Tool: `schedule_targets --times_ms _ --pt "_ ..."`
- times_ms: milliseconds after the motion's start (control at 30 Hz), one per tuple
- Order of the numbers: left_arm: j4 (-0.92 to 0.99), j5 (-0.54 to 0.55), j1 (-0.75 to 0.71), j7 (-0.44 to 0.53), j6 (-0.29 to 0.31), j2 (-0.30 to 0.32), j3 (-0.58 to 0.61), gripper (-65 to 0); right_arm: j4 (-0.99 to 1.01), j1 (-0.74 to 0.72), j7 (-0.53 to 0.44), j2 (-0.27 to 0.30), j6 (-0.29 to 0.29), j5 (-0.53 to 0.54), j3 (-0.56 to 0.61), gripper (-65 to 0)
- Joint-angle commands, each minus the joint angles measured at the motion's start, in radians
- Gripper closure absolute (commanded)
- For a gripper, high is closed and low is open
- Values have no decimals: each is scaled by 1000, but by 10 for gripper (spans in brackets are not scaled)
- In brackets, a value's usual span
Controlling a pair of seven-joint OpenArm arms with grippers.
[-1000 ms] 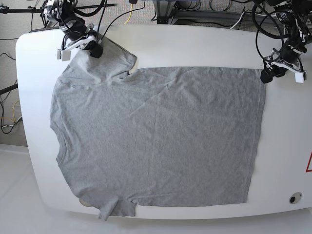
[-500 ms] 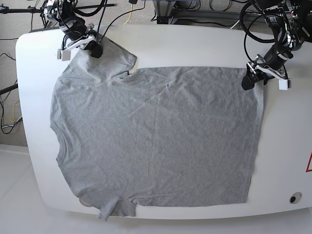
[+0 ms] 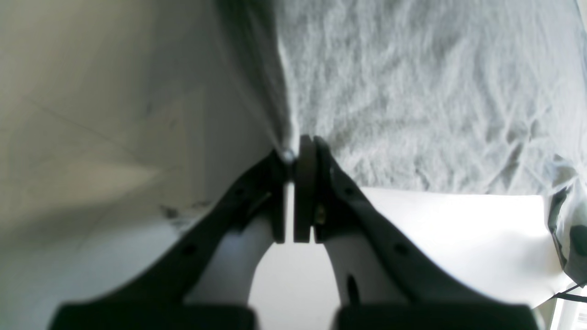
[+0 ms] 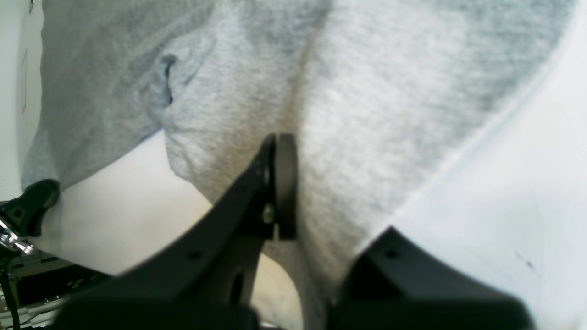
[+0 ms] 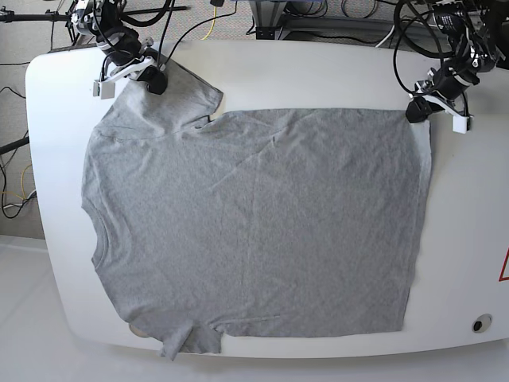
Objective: Fold the T-shirt properly
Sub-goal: 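Lower the left gripper onto the shirt's corner beside the sleeve-free edge, then pinch the shirt's shoulder edge with both grippers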
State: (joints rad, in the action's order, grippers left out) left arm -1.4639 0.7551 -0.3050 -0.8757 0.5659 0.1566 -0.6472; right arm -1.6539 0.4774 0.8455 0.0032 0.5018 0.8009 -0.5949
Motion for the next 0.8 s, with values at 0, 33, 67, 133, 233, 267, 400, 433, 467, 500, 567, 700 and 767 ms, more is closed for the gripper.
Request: schedule_targets --times_ms 0,33,67,133,233,267,400,433,467,500,567,700,767 --pt "-16 -6 0 3 -1 16 -27 -6 -9 5 7 10 -2 -11 -4 0" --pt "-16 -6 0 3 -1 21 -30 -1 -9 5 7 10 -2 -11 -4 0" --pt "-16 -6 0 3 -1 24 -33 0 -9 5 7 10 -2 -11 -4 0" --pt "-16 -6 2 3 -1 27 -39 0 -9 5 7 10 -2 -11 -4 0" --pt "-14 -6 3 5 -1 27 -39 0 -9 5 7 10 -2 -11 -4 0" --pt "-16 -6 3 5 -1 27 -39 0 -9 5 7 10 -2 -11 -4 0" --pt "-18 -3 3 5 -1 28 -39 0 -9 5 7 10 -2 -11 -4 0" --pt "-18 -3 3 5 -1 28 -39 0 -9 5 7 10 -1 -11 -4 0" --pt "-18 -3 3 5 -1 28 -39 0 -9 7 7 10 4 -11 -4 0" --pt "-19 -3 2 5 -1 28 -39 0 -9 7 7 11 11 -11 -4 0" --pt "-22 -1 -1 3 1 28 -39 0 -10 10 7 17 37 -11 -6 0" --pt "-54 -1 -13 3 1 27 -41 0 -12 36 7 44 76 -10 -6 0" --pt "-77 -1 -38 3 1 27 -41 0 -25 48 7 48 91 -10 -6 0"
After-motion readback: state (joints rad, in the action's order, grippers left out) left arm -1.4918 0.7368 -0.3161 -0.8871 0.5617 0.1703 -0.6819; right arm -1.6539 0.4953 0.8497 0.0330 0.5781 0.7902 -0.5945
